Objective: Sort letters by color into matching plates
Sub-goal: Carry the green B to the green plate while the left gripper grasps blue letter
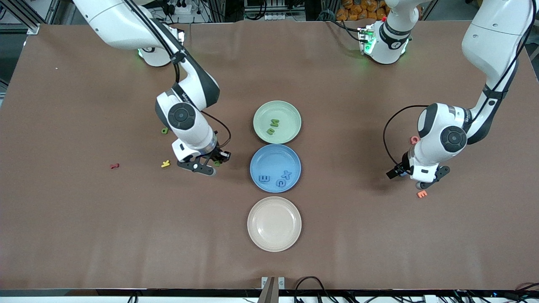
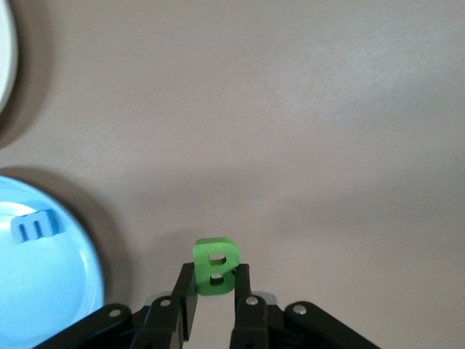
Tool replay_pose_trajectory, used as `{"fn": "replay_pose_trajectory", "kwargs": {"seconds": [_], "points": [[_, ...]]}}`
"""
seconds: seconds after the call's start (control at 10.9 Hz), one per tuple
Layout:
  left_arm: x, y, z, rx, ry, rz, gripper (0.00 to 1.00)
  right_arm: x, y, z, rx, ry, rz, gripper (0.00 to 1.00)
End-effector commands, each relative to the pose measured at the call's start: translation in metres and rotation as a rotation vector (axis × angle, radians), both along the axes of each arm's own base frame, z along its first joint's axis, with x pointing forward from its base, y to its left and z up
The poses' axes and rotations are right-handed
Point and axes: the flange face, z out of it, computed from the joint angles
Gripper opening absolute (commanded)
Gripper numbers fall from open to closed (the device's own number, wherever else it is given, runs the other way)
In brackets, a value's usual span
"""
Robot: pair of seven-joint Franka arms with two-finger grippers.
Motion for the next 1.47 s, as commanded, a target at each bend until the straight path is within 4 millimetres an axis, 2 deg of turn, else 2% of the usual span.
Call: {"fn": "replay_pose_trajectory", "kwargs": {"seconds": [0.0, 0.37, 0.55, 0.83, 1.01, 1.29, 1.38], "points": [[-0.009, 0.022, 0.003, 0.013, -0.004, -0.076, 1.00, -0.005, 0.040, -0.001, 0.021, 0.001, -0.033, 0.00], [-0.004, 0.034, -0.003, 0.002, -0.012, -0.080, 1.00, -0.027, 0.085, -0.005, 0.030, 0.002, -0.038, 0.00], [-0.004, 0.035, -0.008, -0.009, -0.025, -0.074, 1.00, -0.036, 0.119, -0.008, 0.049, 0.000, -0.048, 0.00], [-0.001, 0.034, -0.016, -0.022, -0.031, -0.072, 1.00, -0.069, 0.160, -0.012, 0.057, 0.011, -0.014, 0.00], [0.001, 0.034, -0.017, -0.023, -0.035, -0.073, 1.00, -0.085, 0.174, -0.022, 0.047, 0.022, 0.000, 0.00], [0.004, 0.035, -0.021, -0.028, -0.033, -0.099, 0.99, -0.116, 0.201, -0.024, 0.038, 0.026, -0.016, 0.00], [0.005, 0.043, -0.019, -0.025, -0.035, -0.100, 0.01, -0.126, 0.209, -0.023, 0.033, 0.019, -0.014, 0.00]]}}
